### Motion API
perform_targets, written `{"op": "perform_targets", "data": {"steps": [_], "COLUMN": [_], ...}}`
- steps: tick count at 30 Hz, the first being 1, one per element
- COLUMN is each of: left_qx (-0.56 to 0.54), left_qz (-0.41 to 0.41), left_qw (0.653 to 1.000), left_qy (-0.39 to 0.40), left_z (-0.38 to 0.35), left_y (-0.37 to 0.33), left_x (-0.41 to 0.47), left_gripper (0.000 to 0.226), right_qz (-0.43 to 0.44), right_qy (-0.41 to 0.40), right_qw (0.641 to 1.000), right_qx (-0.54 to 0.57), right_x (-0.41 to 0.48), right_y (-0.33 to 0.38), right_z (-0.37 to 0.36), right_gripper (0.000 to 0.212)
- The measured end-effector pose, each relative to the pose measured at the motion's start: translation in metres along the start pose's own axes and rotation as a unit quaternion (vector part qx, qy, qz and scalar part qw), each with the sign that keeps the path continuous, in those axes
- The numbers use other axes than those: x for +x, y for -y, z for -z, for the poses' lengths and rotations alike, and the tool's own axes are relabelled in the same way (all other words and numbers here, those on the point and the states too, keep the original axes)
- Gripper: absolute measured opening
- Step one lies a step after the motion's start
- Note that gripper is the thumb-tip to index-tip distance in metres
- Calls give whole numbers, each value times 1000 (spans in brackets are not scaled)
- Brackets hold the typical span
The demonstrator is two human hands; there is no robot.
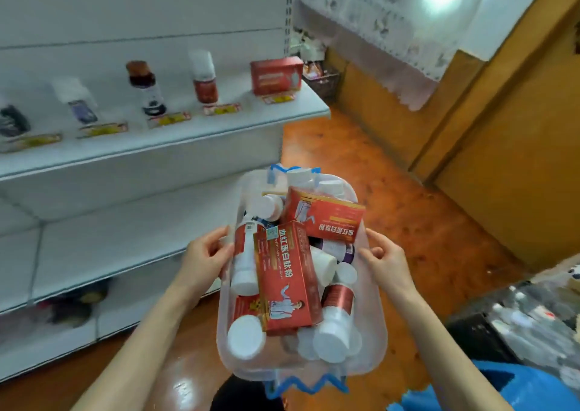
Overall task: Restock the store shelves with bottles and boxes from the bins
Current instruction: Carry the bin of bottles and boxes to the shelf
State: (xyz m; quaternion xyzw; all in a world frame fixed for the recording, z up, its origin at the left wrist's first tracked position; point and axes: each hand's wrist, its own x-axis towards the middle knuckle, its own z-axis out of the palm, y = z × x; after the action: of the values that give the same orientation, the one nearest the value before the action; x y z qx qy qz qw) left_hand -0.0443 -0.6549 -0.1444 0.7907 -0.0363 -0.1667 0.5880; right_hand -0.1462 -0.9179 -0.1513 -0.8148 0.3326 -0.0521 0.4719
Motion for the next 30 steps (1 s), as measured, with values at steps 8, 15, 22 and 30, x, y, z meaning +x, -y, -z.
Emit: {"op": "perform_targets", "data": {"steps": [8, 15, 22, 30], "left_qx": [-54, -70, -70, -50], "left_qz": [40, 57, 80, 114], "left_qw": [983, 954, 917, 893], "left_qy": [-173, -285, -385, -432], "left_z": [154, 305, 439, 564], "left_y": [59, 121, 172, 222], "left_x": [-109, -198, -253, -261], "left_gripper": [32, 28, 26, 17], "right_qz": [98, 134, 175, 193], "right_qy": [165, 280, 347, 397], "right_qw": [981, 949, 919, 893], "right_qx": [-22, -62, -63, -86], "right_x": [-60, -148, -240, -290], "right_y": [98, 173, 231, 290], "right_z": [-133, -297, -433, -564], "right_gripper": [36, 32, 32, 26]}}
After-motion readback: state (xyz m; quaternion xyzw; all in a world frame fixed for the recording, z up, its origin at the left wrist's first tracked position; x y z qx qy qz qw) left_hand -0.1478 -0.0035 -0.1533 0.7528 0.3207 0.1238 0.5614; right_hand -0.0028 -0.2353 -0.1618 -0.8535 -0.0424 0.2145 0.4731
